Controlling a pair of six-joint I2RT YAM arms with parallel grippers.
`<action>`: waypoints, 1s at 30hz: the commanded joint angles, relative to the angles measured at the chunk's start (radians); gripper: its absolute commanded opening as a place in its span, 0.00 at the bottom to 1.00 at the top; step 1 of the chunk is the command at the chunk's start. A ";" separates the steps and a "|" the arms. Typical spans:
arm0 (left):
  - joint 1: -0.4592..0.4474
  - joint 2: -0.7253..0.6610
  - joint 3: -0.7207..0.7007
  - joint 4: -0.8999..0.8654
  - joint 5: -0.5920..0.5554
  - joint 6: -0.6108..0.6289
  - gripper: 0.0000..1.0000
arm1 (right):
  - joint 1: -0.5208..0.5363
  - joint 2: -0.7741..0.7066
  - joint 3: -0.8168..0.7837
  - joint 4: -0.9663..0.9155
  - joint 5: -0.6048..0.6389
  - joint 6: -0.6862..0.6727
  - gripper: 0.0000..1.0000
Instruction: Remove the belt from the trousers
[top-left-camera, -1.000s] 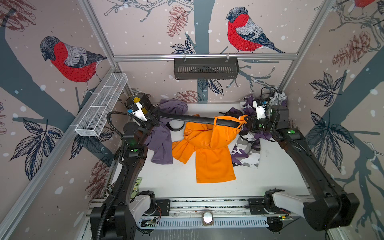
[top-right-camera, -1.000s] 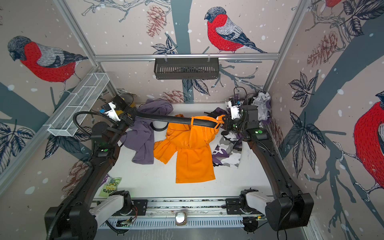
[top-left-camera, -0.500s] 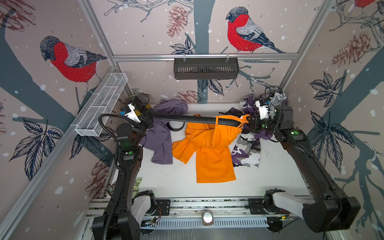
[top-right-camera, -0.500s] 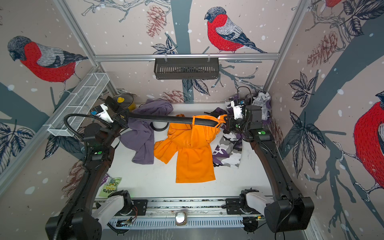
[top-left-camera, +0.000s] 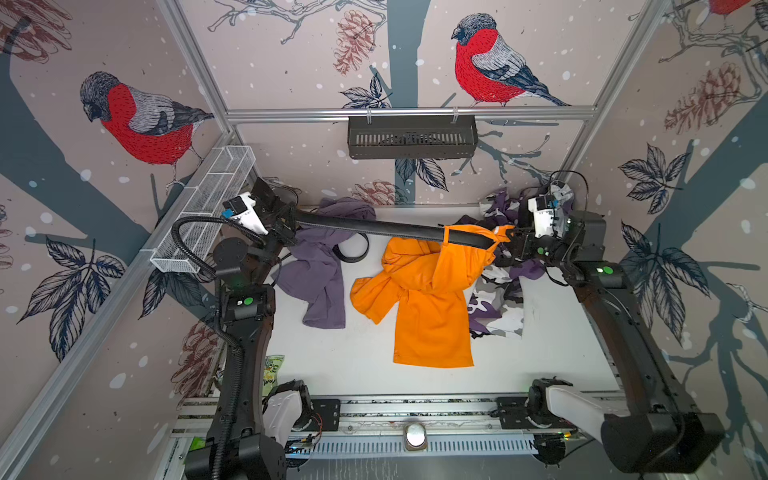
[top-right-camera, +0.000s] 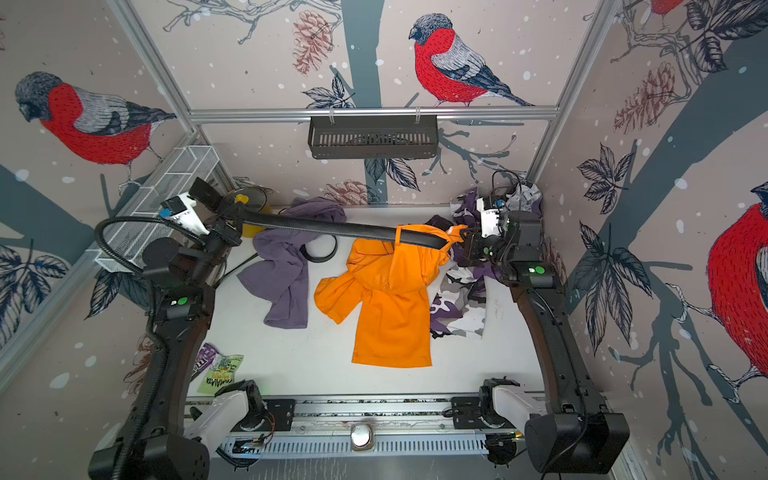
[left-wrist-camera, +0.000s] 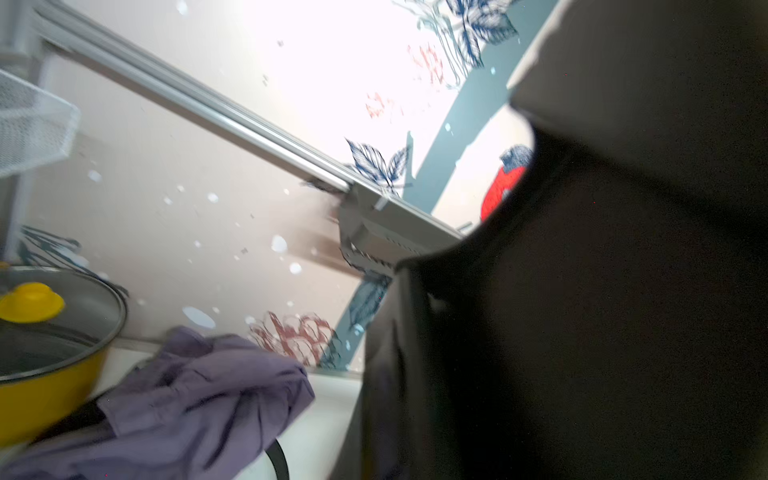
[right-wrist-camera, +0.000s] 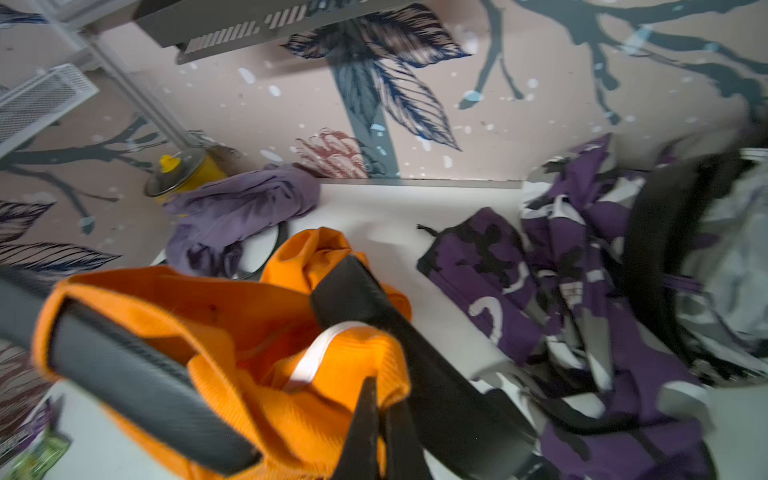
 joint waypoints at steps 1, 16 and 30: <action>0.037 -0.007 0.035 0.066 -0.232 0.053 0.00 | -0.039 -0.002 0.011 -0.031 0.287 -0.035 0.00; 0.087 0.114 -0.119 0.084 -0.088 -0.050 0.00 | -0.015 -0.014 0.013 0.005 0.296 -0.037 0.00; -0.152 0.207 -0.200 -0.199 -0.201 -0.044 1.00 | 0.322 0.091 0.157 -0.027 0.372 -0.064 0.00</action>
